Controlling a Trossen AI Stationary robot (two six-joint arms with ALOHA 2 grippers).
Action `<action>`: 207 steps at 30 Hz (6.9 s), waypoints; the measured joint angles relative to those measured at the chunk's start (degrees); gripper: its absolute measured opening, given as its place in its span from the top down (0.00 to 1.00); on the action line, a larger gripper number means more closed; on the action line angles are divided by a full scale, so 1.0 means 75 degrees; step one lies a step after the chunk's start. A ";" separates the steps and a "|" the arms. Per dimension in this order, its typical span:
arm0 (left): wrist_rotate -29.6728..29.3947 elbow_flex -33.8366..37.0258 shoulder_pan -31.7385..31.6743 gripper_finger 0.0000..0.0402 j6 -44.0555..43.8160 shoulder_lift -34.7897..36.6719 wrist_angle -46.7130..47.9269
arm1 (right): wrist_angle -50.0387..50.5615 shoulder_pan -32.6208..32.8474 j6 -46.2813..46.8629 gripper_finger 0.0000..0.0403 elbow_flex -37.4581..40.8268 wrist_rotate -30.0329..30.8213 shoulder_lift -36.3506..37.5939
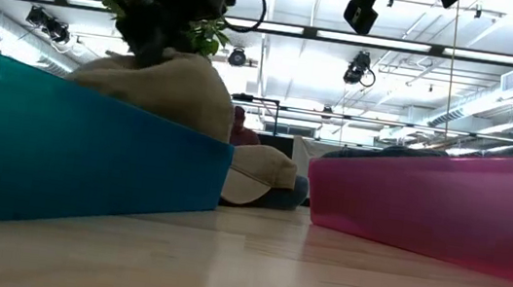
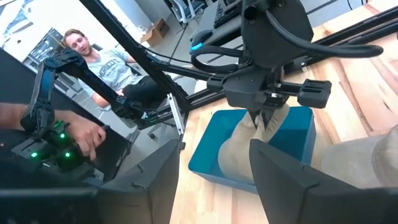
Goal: Pick & Place hat
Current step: Put the brown cap into the blue bin, then put the brown cap into the red bin
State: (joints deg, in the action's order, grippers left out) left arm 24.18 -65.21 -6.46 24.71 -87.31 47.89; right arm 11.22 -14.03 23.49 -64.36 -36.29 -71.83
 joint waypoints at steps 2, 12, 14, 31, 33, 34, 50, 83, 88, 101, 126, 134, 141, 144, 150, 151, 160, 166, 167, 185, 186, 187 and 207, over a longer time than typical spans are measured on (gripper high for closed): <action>0.0000 0.0000 -0.0003 0.95 0.0003 0.0000 -0.0193 | 0.0000 0.0001 0.0000 0.51 0.0000 0.0000 0.0000; 0.0091 0.0000 -0.0015 0.94 -0.0006 -0.0009 -0.0394 | 0.0000 0.0000 -0.0002 0.51 0.0000 -0.0004 0.0000; 0.0091 0.0000 -0.0017 0.94 -0.0006 -0.0009 -0.0398 | 0.0000 0.0001 -0.0003 0.51 0.0000 -0.0006 0.0000; -0.0067 0.0003 0.0035 0.79 -0.1528 -0.0026 -0.0943 | 0.0000 0.0001 -0.0086 0.51 0.0000 0.0033 0.0000; -0.0192 0.0003 0.0042 0.76 -0.1620 -0.0026 -0.1065 | 0.0000 0.0001 -0.0089 0.51 0.0000 0.0215 0.0000; -0.0271 0.0003 0.0045 0.74 -0.1694 -0.0026 -0.1089 | 0.0000 0.0001 -0.0090 0.51 0.0000 0.0271 0.0000; -0.0512 0.0009 0.0041 0.44 -0.3696 -0.0318 -0.1173 | 0.0125 0.0001 0.0000 0.51 0.0000 0.0749 0.0003; -0.0410 -0.1101 0.0134 0.38 -0.5786 -0.0271 -0.1054 | 0.0301 0.0001 -0.0025 0.51 0.0000 0.1371 0.0003; -0.1164 -0.2602 0.0131 0.38 -0.5242 -0.0242 0.0162 | 0.0414 -0.0033 0.0021 0.51 0.0000 0.1585 -0.0150; -0.4181 -0.4726 0.0345 0.38 -0.5076 -0.0184 0.1515 | 0.1233 -0.0440 0.1004 0.51 -0.0688 0.0687 -0.2237; -0.6140 -0.4759 0.1241 0.38 -0.5806 0.0321 0.2676 | 0.3712 -0.2426 0.0403 0.49 -0.3765 0.0930 -0.4856; -0.6208 -0.4759 0.1236 0.38 -0.5373 0.0321 0.2648 | 0.3922 -0.2419 0.0268 0.35 -0.3765 0.0979 -0.5352; -0.6396 -0.4759 0.1185 0.38 -0.5075 0.0321 0.2624 | 0.3821 -0.2441 -0.0005 0.27 -0.3762 0.1503 -0.5397; -0.6440 -0.4759 0.1123 0.38 -0.4977 0.0321 0.2554 | 0.3777 -0.2458 -0.0029 0.27 -0.3729 0.1515 -0.5397; -0.6446 -0.4756 0.0980 0.38 -0.4919 0.0321 0.2215 | 0.3856 -0.2461 0.0000 0.28 -0.3608 0.1442 -0.5712; -0.6446 -0.4756 0.0962 0.38 -0.4919 0.0321 0.2215 | 0.3885 -0.2461 0.0000 0.28 -0.3608 0.1418 -0.5773; -0.6443 -0.4756 0.0962 0.38 -0.4922 0.0318 0.2189 | 0.3777 -0.2311 -0.0019 0.28 -0.3608 0.1297 -0.6012; -0.6443 -0.4756 0.0962 0.38 -0.4968 0.0293 0.2095 | 0.3620 -0.2159 -0.0114 0.29 -0.3608 0.1294 -0.6012; -0.6443 -0.4755 0.0962 0.38 -0.4979 0.0291 0.2097 | 0.3615 -0.2126 -0.0130 0.29 -0.3608 0.1294 -0.6012; -0.6440 -0.4753 0.0962 0.38 -0.5009 0.0291 0.2108 | 0.3544 -0.1800 -0.0795 0.96 -0.3608 0.1177 -0.6012; -0.6440 -0.4753 0.0962 0.38 -0.5008 0.0291 0.2108 | 0.3546 -0.1800 -0.0799 0.97 -0.3608 0.1177 -0.6004; -0.6440 -0.4753 0.0962 0.38 -0.5006 0.0291 0.2111 | 0.3552 -0.1800 -0.0796 0.97 -0.3608 0.1180 -0.5986; -0.6432 -0.4753 0.0906 0.38 -0.4992 0.0291 0.2123 | 0.3300 -0.1797 -0.2379 1.00 -0.3608 -0.0651 -0.3790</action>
State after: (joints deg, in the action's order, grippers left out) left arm -24.05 -100.86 0.34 -12.73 -85.12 63.81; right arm 35.98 -27.51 5.64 -91.42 -41.17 -100.26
